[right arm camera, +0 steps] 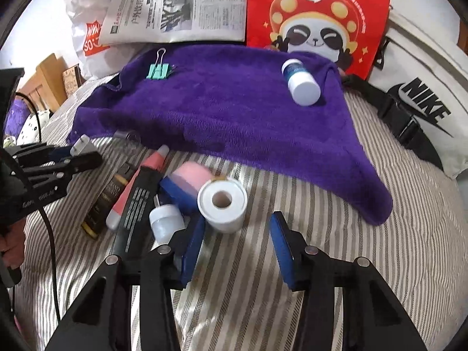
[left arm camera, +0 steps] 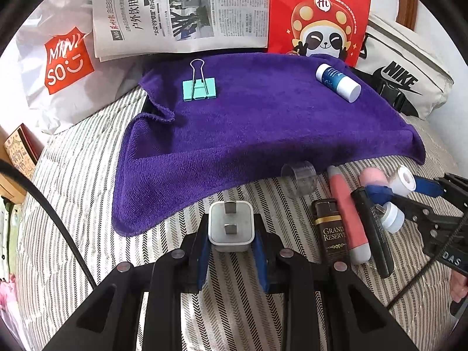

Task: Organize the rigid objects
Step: 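Grasp the white charger plug with the left gripper while the right grasps the white tape roll, then carry charger and tape roll onto the towel while the right releases the tape beside the bottle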

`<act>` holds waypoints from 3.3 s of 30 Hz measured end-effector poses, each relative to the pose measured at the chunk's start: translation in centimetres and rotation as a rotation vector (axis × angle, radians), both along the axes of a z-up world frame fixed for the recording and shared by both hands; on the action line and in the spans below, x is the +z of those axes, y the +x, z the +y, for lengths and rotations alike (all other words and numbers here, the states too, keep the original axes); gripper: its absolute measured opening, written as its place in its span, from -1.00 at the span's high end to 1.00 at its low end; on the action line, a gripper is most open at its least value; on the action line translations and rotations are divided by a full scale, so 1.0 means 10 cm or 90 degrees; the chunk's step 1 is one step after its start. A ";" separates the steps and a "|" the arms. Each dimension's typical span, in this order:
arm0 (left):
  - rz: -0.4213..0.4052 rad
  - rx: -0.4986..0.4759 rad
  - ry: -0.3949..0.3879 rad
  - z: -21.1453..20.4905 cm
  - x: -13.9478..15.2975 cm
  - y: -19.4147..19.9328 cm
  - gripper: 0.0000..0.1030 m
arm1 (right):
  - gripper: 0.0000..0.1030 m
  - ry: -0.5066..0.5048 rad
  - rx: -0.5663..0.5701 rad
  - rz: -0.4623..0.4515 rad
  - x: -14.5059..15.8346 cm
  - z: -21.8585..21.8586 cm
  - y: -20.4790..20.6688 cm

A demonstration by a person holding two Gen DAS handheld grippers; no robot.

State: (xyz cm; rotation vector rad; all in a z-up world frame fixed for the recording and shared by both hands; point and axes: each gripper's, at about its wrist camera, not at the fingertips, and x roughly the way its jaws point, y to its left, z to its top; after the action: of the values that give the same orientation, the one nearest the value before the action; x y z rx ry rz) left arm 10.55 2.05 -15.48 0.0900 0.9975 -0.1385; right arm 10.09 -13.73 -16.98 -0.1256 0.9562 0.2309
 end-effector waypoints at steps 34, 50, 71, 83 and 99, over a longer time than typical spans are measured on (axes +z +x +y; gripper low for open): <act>-0.030 0.016 -0.013 0.03 -0.01 -0.08 0.51 | 0.43 0.019 -0.046 -0.034 0.01 -0.23 0.00; -0.015 0.014 -0.024 0.06 0.01 -0.09 0.51 | 0.44 0.011 -0.023 -0.021 0.03 -0.23 0.01; -0.026 0.026 -0.135 0.44 0.63 0.09 0.51 | 0.44 0.055 0.005 -0.049 0.68 -0.32 0.30; -0.038 0.024 -0.102 0.53 0.67 0.80 0.51 | 0.44 0.052 -0.019 -0.047 0.79 -0.48 0.79; 0.006 -0.007 -0.108 0.45 0.29 1.35 0.51 | 0.44 0.031 -0.029 0.013 0.48 -0.40 1.05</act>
State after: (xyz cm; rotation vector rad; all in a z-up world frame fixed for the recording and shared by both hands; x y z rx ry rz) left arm 24.08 6.56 -12.55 -0.0606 0.9914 -0.2331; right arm 20.64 -17.69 -12.16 -0.0573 0.9719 0.2140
